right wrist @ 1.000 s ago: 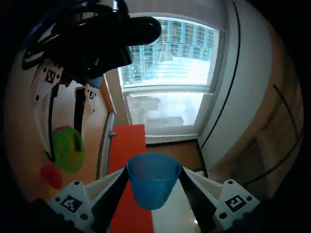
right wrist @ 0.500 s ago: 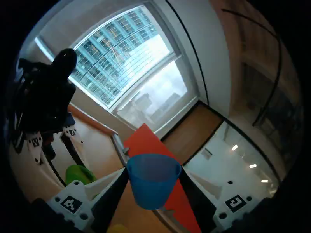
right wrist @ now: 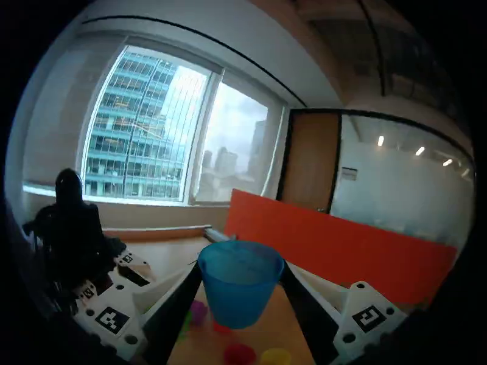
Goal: Pour water
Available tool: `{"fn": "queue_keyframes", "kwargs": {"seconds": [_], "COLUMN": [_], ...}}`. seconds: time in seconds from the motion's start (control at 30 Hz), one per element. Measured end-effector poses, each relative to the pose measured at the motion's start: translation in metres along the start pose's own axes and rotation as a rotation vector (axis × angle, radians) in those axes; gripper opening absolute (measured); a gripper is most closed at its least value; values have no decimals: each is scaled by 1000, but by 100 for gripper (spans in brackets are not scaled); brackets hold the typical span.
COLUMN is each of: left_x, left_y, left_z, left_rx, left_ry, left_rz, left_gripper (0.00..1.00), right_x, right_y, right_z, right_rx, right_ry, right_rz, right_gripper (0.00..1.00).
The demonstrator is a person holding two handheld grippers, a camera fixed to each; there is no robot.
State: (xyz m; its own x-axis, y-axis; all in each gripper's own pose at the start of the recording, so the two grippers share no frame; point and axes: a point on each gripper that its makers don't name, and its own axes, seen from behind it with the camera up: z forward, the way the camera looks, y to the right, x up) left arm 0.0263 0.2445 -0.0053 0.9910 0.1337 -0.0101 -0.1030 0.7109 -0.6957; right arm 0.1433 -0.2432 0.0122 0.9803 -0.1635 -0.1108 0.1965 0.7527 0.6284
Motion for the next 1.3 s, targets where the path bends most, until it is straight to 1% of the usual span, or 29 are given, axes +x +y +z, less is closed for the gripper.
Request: {"fn": "queue_keyframes", "kwargs": {"seconds": [0.07,0.17,0.27,0.47,0.63,1.03,1.3], "left_x": [0,0,0,-1,-3,-12,-16], "left_y": [0,-1,-2,-5,-11,-31,-43], "left_z": [0,0,-1,-3,-7,-26,-38], "left_rx": [0,0,6,14,27,74,105], "left_ry": [1,1,2,-1,-4,-32,-49], "left_rz": [-6,-9,-7,-9,-12,-14,-11], "left_gripper": [87,87,87,87,87,87,87], "right_x": [2,0,-3,-7,-12,-28,-45], "right_y": [0,2,4,7,11,28,38], "right_z": [-1,-1,-2,-5,-10,-27,-39], "right_rx": [11,13,9,6,-3,-52,-80], "right_ry": [6,8,1,-3,-4,-15,-33], "right_rz": [50,78,80,78,72,37,5], "right_gripper": [92,92,92,92,93,93,93]}}
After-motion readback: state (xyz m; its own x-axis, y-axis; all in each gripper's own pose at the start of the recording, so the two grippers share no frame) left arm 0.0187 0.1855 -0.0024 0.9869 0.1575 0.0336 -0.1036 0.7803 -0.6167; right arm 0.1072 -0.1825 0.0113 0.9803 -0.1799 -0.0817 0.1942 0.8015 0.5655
